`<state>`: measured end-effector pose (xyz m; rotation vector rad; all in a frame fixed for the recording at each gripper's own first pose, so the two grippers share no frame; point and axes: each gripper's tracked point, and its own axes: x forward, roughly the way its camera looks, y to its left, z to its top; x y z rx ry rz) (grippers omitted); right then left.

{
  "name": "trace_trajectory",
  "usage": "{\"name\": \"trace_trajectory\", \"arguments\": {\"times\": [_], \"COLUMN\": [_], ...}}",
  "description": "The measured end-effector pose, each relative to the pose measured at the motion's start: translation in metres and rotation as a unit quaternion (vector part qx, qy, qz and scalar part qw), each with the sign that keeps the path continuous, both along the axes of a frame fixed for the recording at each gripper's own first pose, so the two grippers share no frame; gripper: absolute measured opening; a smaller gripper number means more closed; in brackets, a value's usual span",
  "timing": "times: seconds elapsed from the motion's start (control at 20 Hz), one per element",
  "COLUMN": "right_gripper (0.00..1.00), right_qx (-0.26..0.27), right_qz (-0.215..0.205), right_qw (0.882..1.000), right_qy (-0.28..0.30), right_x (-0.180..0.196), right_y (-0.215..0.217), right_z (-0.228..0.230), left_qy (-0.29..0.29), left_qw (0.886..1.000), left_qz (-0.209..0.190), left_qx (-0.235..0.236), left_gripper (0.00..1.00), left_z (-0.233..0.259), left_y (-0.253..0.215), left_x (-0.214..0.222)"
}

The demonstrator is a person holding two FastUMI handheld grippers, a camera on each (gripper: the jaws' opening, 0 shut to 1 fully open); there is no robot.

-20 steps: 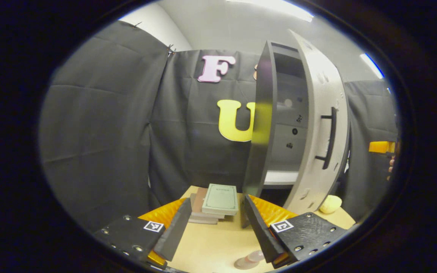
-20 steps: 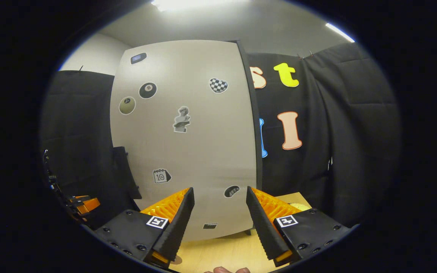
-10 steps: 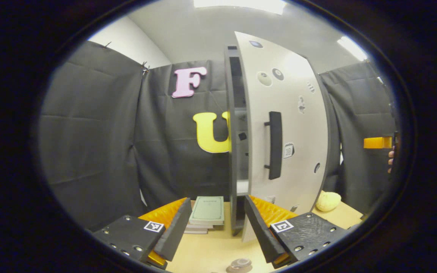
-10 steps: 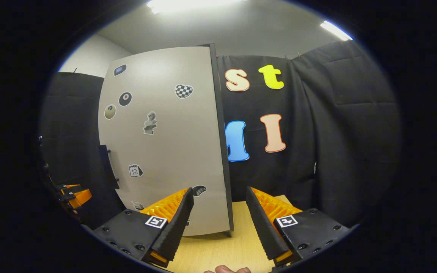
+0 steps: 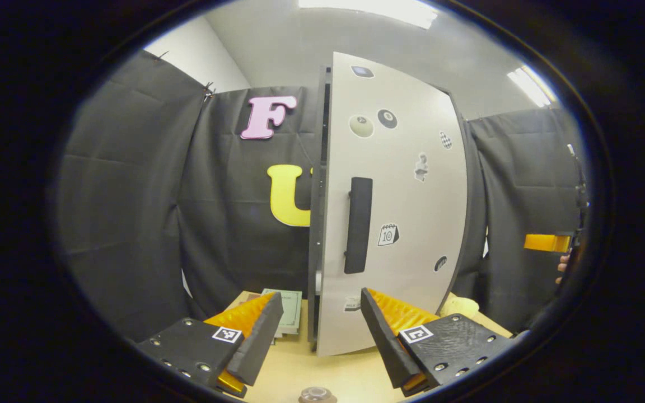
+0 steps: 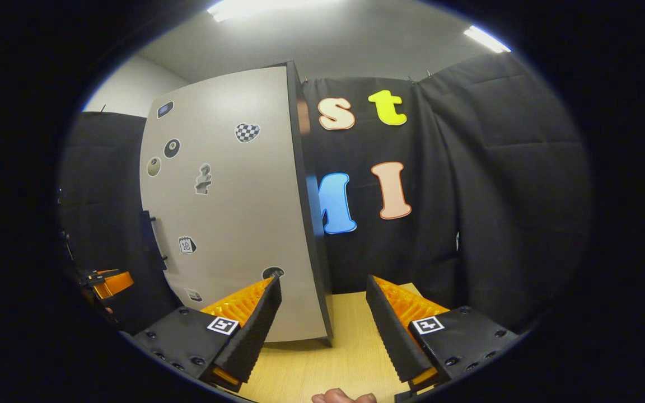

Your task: Open the cabinet door with the right hand, grasp the bottle in the cabinet with the left hand and place it on the coaster, then close the cabinet door with the right hand.

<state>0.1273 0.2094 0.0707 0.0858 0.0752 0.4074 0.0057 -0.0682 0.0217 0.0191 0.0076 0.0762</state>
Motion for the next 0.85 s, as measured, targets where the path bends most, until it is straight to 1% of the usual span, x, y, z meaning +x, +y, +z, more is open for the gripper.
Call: {"name": "trace_trajectory", "arguments": {"times": [0.05,0.1,0.2,0.25,0.3,0.35,0.4,0.45,0.55,0.6,0.65,0.75,0.85], "right_gripper": [0.93,0.96,0.96,0.96,0.93,0.96,0.96,0.96,0.96,0.93,0.96,0.96,0.96], "right_qx": [-0.002,-0.002,0.001,0.001,-0.004,-0.01,-0.013,-0.016,-0.017,-0.012,-0.007,-0.003,-0.006], "right_qz": [0.002,0.002,0.002,0.005,0.007,0.011,0.016,0.022,0.035,0.039,0.043,0.05,0.061], "right_qw": [1.0,1.0,1.0,1.0,1.0,1.0,1.0,0.999,0.999,0.999,0.999,0.998,0.997], "right_qy": [-0.004,-0.007,-0.008,-0.008,-0.009,-0.013,-0.019,-0.023,-0.023,-0.022,-0.023,-0.028,-0.037], "right_x": [0.005,0.009,0.018,0.022,0.025,0.027,0.029,0.03,0.029,0.027,0.025,0.021,0.015], "right_y": [-0.003,-0.007,-0.016,-0.019,-0.024,-0.029,-0.032,-0.034,-0.036,-0.036,-0.034,-0.029,-0.02], "right_z": [0.0,0.001,0.001,0.0,-0.002,-0.004,-0.003,-0.003,-0.001,0.001,0.004,0.008,0.011], "left_qy": [-0.004,-0.008,-0.018,-0.024,-0.03,-0.032,-0.034,-0.037,-0.046,-0.051,-0.055,-0.058,-0.058], "left_qw": [1.0,1.0,0.999,0.999,0.999,0.998,0.998,0.998,0.997,0.996,0.996,0.996,0.997], "left_qz": [0.008,0.018,0.037,0.043,0.04,0.041,0.045,0.048,0.059,0.064,0.065,0.064,0.057], "left_qx": [-0.001,-0.001,-0.007,-0.015,-0.022,-0.025,-0.026,-0.027,-0.032,-0.033,-0.033,-0.022,-0.009], "left_gripper": [0.84,0.84,0.84,0.86,0.85,0.84,0.84,0.86,0.87,0.84,0.84,0.86,0.84], "left_z": [0.002,0.006,0.011,0.015,0.02,0.021,0.024,0.027,0.034,0.038,0.042,0.047,0.05], "left_y": [0.002,0.004,0.006,0.003,-0.003,-0.008,-0.011,-0.016,-0.02,-0.021,-0.023,-0.026,-0.027], "left_x": [0.0,-0.001,-0.002,0.0,0.003,0.003,0.001,-0.002,-0.008,-0.01,-0.014,-0.022,-0.024]}}
